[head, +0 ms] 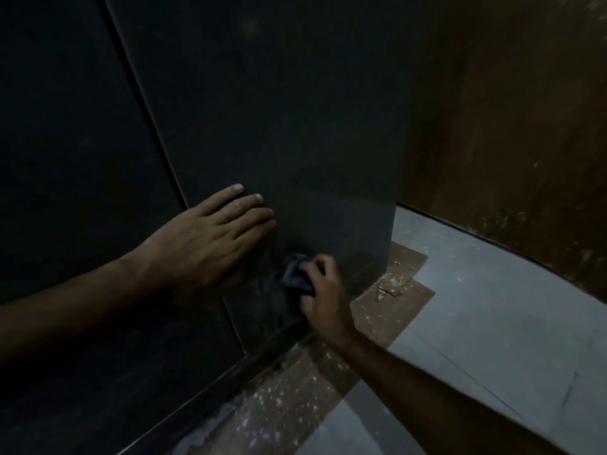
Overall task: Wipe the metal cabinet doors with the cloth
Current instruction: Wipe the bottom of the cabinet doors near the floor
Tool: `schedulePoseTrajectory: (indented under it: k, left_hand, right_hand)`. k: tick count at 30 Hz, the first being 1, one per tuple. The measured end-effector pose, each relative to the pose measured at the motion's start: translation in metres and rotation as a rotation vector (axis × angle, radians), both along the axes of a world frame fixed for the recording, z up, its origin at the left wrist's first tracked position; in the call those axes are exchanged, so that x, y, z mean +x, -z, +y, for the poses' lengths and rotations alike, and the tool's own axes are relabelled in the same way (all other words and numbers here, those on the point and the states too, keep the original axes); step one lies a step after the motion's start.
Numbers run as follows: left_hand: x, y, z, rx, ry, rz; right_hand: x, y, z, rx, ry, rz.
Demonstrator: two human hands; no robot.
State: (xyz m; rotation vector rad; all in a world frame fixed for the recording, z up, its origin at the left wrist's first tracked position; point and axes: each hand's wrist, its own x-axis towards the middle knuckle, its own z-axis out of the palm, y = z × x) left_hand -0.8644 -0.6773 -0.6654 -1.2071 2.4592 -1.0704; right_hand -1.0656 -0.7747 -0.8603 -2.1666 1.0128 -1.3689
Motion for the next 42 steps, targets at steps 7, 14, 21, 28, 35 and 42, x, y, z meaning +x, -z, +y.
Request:
schedulePoseTrajectory:
  k: [7, 14, 21, 28, 35, 42]
  left_hand:
    - [0.013, -0.010, 0.018, -0.058, -0.024, -0.038]
    - [0.003, 0.006, 0.008, -0.095, -0.099, -0.192]
    - [0.018, 0.011, 0.006, -0.111, 0.008, -0.143]
    - [0.015, 0.011, 0.006, -0.115, 0.022, -0.123]
    - [0.015, 0.013, 0.006, -0.121, 0.022, -0.119]
    - [0.018, 0.014, 0.004, -0.100, 0.034, -0.104]
  right_hand:
    - [0.022, -0.033, -0.002, -0.137, 0.072, 0.001]
    - [0.000, -0.027, -0.019, 0.151, 0.258, -0.001]
    - [-0.017, 0.021, -0.018, 0.129, 0.106, 0.189]
    - [-0.010, 0.046, 0.011, 0.045, -0.119, 0.343]
    - [-0.015, 0.050, -0.008, 0.102, 0.081, 0.215]
    - [-0.030, 0.078, -0.023, 0.360, 0.204, 0.150]
